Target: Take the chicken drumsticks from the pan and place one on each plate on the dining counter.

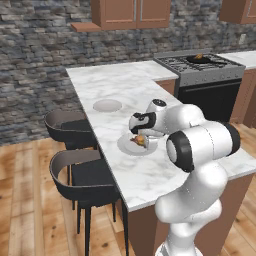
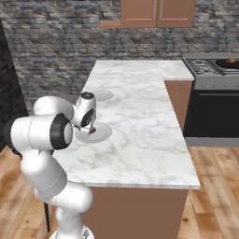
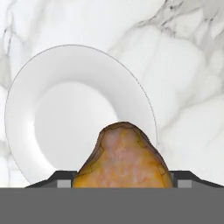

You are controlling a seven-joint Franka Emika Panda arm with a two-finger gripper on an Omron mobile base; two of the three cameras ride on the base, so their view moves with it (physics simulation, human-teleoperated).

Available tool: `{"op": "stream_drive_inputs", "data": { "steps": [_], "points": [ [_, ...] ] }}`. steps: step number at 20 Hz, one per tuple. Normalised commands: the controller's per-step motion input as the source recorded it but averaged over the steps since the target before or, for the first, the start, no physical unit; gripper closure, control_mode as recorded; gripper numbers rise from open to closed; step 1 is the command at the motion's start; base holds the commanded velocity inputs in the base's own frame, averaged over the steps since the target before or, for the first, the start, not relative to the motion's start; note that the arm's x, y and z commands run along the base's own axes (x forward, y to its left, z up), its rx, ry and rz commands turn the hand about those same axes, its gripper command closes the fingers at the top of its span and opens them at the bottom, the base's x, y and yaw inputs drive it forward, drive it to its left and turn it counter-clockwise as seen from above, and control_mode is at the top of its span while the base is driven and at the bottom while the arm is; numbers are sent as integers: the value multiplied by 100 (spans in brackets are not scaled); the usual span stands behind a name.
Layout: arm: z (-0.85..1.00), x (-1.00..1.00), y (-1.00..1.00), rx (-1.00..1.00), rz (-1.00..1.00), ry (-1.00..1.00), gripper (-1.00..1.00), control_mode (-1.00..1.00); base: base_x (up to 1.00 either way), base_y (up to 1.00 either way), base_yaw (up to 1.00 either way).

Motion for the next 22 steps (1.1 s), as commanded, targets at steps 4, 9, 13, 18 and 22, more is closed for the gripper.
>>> {"op": "stream_drive_inputs", "data": {
  "steps": [4,9,13,18,22],
  "points": [
    [-46,40,-13,9,0,0,100,-100,0,0,0],
    [-48,49,-6,6,0,0,100,-100,0,0,0],
    [-46,38,0,1,0,0,100,-100,0,0,0],
    [-20,26,0,0,0,0,-100,-100,0,0,0],
    [34,0,0,10,-1,-15,-100,-100,0,0,0]
  ]
}}
